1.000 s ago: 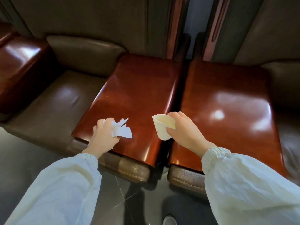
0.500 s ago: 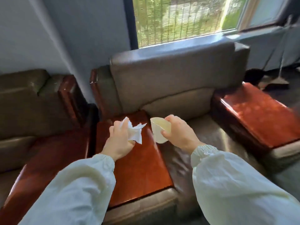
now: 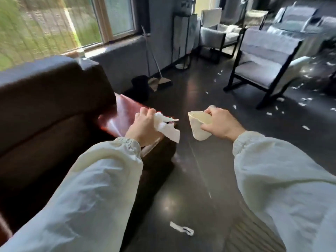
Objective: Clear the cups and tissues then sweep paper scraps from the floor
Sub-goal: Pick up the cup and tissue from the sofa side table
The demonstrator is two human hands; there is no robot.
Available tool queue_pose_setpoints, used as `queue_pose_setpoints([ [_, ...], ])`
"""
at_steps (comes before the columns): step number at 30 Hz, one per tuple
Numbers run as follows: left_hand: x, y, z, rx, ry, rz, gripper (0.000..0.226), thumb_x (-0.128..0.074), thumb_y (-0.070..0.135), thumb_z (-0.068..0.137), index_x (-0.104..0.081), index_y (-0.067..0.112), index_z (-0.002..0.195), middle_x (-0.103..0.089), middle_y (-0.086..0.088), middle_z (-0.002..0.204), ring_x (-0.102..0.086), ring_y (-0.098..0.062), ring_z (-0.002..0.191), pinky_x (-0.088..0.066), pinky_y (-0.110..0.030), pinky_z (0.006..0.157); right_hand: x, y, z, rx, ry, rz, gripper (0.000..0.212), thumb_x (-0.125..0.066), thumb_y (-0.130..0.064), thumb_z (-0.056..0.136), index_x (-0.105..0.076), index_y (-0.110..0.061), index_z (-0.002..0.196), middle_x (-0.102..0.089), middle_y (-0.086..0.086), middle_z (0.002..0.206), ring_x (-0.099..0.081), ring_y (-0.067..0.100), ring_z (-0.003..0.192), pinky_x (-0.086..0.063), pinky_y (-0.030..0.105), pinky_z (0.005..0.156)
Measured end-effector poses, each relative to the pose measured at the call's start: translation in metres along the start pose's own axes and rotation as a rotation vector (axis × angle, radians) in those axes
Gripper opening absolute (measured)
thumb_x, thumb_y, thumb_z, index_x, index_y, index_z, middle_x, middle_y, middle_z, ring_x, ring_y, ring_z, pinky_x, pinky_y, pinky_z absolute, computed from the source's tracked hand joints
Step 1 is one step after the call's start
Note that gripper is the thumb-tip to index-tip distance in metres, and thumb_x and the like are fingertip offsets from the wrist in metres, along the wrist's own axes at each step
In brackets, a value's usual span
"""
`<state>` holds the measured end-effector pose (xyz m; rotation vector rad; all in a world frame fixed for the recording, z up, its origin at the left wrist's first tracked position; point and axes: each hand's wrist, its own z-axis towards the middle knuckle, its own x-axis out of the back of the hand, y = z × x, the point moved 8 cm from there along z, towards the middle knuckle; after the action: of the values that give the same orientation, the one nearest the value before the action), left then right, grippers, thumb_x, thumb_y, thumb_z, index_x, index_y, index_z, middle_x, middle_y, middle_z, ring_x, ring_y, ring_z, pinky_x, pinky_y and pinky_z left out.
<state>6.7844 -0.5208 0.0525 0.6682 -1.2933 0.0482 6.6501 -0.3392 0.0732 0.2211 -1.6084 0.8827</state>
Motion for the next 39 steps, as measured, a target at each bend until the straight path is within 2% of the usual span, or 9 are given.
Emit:
queue_pose_setpoints([
  [4, -0.043, 0.087, 0.065, -0.137, -0.039, 0.040, 0.074, -0.075, 0.027, 0.073, -0.036, 0.015, 0.135, -0.038, -0.006, 0.127, -0.038, -0.024, 0.118, -0.047, -0.042, 0.089, 0.050, 0.097, 0.019, -0.150, 0.070, 0.047, 0.040, -0.067, -0.030, 0.078, -0.053, -0.018, 0.114, -0.060, 0.003, 0.116, -0.055, 0.026, 0.106, -0.047, 0.040, 0.091],
  [8, -0.088, 0.142, 0.141, -0.174, -0.099, 0.052, 0.083, -0.072, 0.026, 0.074, -0.027, 0.012, 0.142, -0.037, -0.005, 0.133, -0.037, -0.024, 0.122, -0.045, -0.042, 0.092, 0.073, 0.175, 0.057, -0.243, 0.103, 0.108, 0.039, -0.066, -0.028, 0.079, -0.053, -0.018, 0.114, -0.061, 0.002, 0.114, -0.056, 0.024, 0.105, -0.048, 0.041, 0.091],
  [13, -0.142, 0.192, 0.260, -0.211, -0.098, 0.045, 0.068, -0.068, 0.030, 0.078, -0.036, 0.011, 0.134, -0.041, -0.006, 0.127, -0.042, -0.025, 0.116, -0.047, -0.045, 0.087, 0.091, 0.257, 0.157, -0.241, 0.108, 0.114, 0.038, -0.065, -0.028, 0.080, -0.052, -0.018, 0.115, -0.060, 0.001, 0.114, -0.055, 0.021, 0.103, -0.049, 0.042, 0.090],
  [16, -0.161, 0.208, 0.335, -0.151, -0.119, -0.002, 0.061, -0.066, 0.038, 0.082, -0.040, 0.012, 0.129, -0.042, -0.005, 0.126, -0.044, -0.025, 0.114, -0.046, -0.047, 0.090, 0.103, 0.279, 0.239, -0.209, 0.063, 0.126, 0.039, -0.065, -0.027, 0.081, -0.051, -0.018, 0.116, -0.059, 0.000, 0.112, -0.056, 0.021, 0.101, -0.049, 0.043, 0.090],
  [19, -0.170, 0.218, 0.405, -0.107, -0.140, -0.009, 0.061, -0.065, 0.043, 0.083, -0.041, 0.012, 0.130, -0.042, -0.005, 0.127, -0.045, -0.024, 0.112, -0.046, -0.047, 0.092, 0.119, 0.291, 0.318, -0.155, 0.047, 0.146, 0.040, -0.066, -0.028, 0.081, -0.051, -0.019, 0.117, -0.057, -0.003, 0.108, -0.056, 0.021, 0.100, -0.048, 0.044, 0.090],
  [24, -0.173, 0.225, 0.517, -0.053, -0.139, 0.023, 0.064, -0.069, 0.041, 0.081, -0.041, 0.013, 0.132, -0.040, -0.005, 0.130, -0.046, -0.023, 0.113, -0.047, -0.046, 0.091, 0.144, 0.320, 0.437, -0.073, 0.066, 0.192, 0.041, -0.066, -0.028, 0.081, -0.051, -0.019, 0.118, -0.059, -0.001, 0.111, -0.057, 0.018, 0.092, -0.054, 0.032, 0.073],
  [33, -0.198, 0.210, 0.776, 0.126, -0.018, 0.030, 0.073, -0.070, 0.034, 0.082, -0.033, 0.013, 0.141, -0.034, -0.006, 0.141, -0.040, -0.025, 0.125, -0.046, -0.043, 0.095, 0.161, 0.379, 0.727, 0.046, -0.022, 0.175, 0.040, -0.067, -0.026, 0.083, -0.050, -0.018, 0.118, -0.059, 0.003, 0.113, -0.057, 0.020, 0.095, -0.055, 0.038, 0.080],
  [36, -0.191, 0.191, 0.847, 0.182, 0.025, 0.036, 0.072, -0.070, 0.034, 0.082, -0.032, 0.015, 0.140, -0.034, -0.004, 0.138, -0.038, -0.023, 0.126, -0.045, -0.042, 0.095, 0.163, 0.370, 0.823, 0.085, -0.082, 0.167, 0.040, -0.067, -0.027, 0.084, -0.050, -0.018, 0.119, -0.059, 0.004, 0.115, -0.058, 0.021, 0.097, -0.054, 0.039, 0.083],
  [39, -0.185, 0.141, 0.891, 0.313, 0.026, 0.029, 0.071, -0.071, 0.031, 0.080, -0.032, 0.015, 0.138, -0.033, -0.004, 0.135, -0.035, -0.023, 0.126, -0.043, -0.043, 0.096, 0.146, 0.335, 0.902, 0.172, -0.150, 0.168, 0.044, -0.067, -0.027, 0.084, -0.049, -0.018, 0.123, -0.058, 0.004, 0.118, -0.056, 0.020, 0.100, -0.053, 0.039, 0.086],
])
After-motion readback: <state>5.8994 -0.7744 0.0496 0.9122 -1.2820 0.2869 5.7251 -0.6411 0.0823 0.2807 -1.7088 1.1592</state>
